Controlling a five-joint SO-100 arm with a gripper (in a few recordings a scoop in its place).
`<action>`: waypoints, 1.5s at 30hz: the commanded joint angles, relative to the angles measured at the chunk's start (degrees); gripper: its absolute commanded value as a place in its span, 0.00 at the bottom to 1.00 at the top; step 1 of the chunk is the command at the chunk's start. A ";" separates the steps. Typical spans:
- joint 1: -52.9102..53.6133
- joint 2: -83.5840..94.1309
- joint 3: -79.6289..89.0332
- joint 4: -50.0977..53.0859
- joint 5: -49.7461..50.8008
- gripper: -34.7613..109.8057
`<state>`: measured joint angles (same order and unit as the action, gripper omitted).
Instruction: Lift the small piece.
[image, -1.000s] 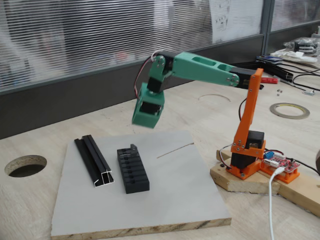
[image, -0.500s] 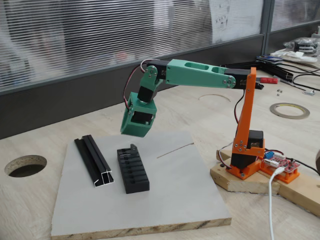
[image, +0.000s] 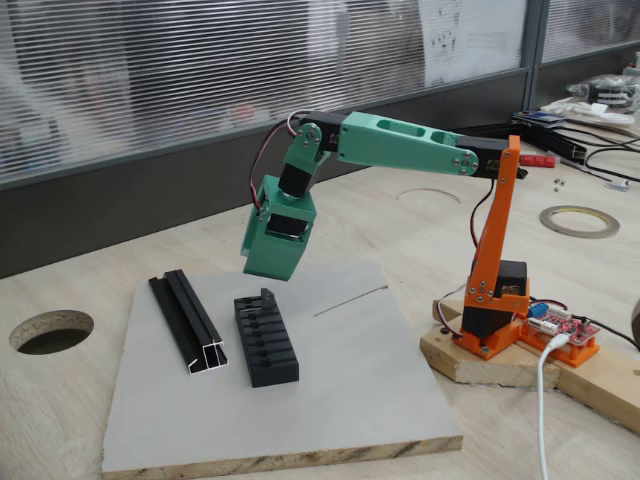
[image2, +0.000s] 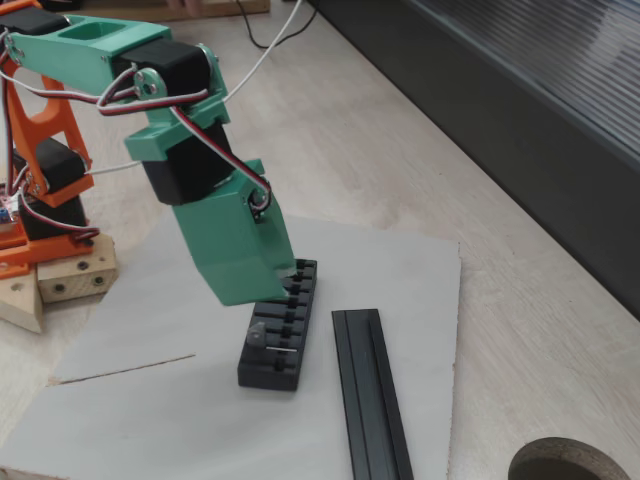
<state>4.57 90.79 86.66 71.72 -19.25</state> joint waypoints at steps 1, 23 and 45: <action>0.79 1.58 -0.44 0.88 -0.62 0.50; 5.98 -4.75 1.23 -0.09 -12.66 0.49; 5.19 -10.02 1.23 -9.05 -12.39 0.50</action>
<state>9.05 79.72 87.98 62.75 -30.32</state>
